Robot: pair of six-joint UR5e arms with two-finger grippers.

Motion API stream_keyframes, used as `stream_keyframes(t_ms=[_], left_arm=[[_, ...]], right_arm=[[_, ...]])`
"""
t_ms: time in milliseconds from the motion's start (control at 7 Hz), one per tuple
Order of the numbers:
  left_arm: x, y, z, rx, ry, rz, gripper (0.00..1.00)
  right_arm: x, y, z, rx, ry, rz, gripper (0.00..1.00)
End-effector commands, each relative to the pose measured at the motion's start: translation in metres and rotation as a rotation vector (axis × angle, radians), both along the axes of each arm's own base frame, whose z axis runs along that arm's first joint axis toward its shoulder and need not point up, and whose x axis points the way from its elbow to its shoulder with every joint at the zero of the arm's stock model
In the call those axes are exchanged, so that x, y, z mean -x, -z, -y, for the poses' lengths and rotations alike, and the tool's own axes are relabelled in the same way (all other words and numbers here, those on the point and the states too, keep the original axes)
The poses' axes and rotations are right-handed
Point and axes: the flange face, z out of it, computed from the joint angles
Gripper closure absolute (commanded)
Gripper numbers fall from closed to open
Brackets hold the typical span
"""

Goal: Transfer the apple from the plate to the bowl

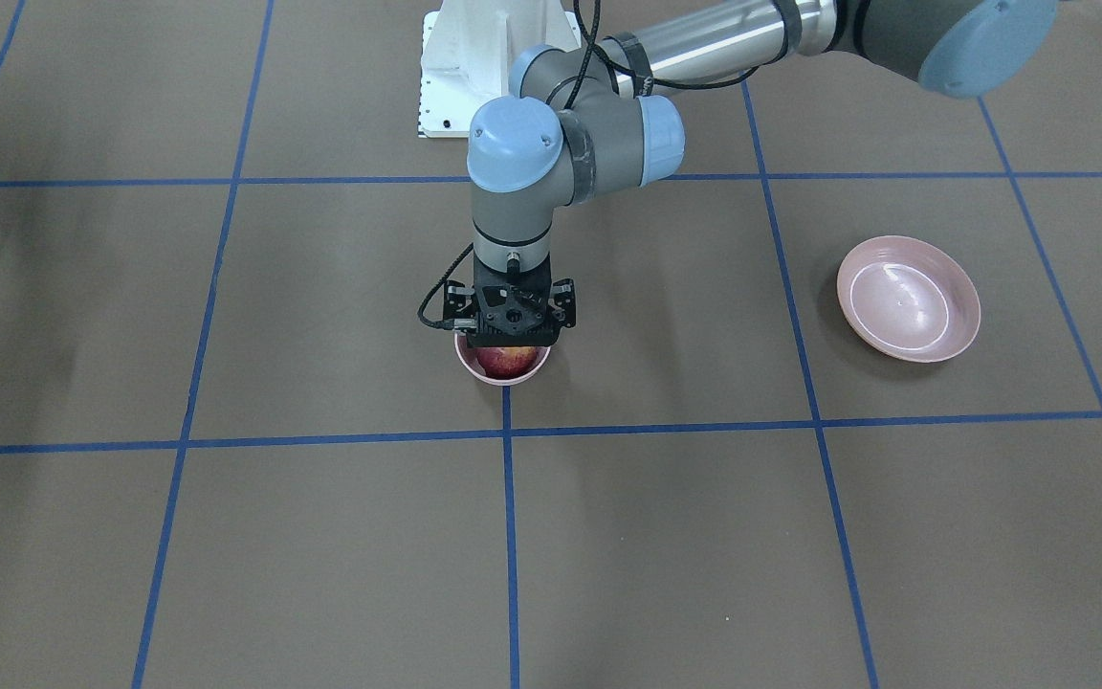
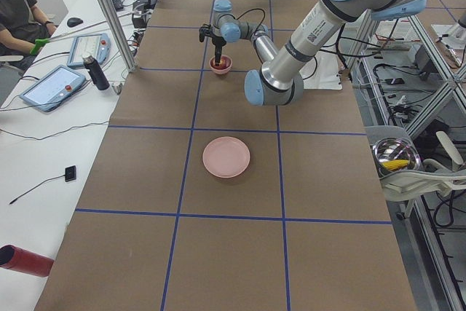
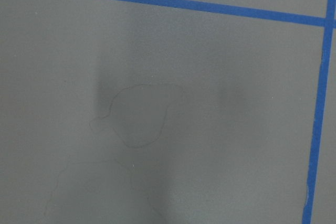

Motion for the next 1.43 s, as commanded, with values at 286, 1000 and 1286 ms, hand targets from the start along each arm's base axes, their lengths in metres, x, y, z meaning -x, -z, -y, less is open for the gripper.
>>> stream_keyframes(t_ms=[286, 1000, 1286], left_arm=[[0.231, -0.146, -0.063, -0.25, -0.165, 0.131, 0.02], [0.554, -0.429, 0.032, -0.221, -0.306, 0.087, 0.02], [0.594, -0.466, -0.009, -0.191, -0.236, 0.093, 0.02]], right_arm=[[-0.008, 0.003, 0.002, -0.007, -0.017, 0.004, 0.0], [-0.06, 0.014, 0.018, -0.063, -0.08, 0.043, 0.0], [-0.054, 0.041, 0.037, -0.113, -0.075, 0.069, 0.0]])
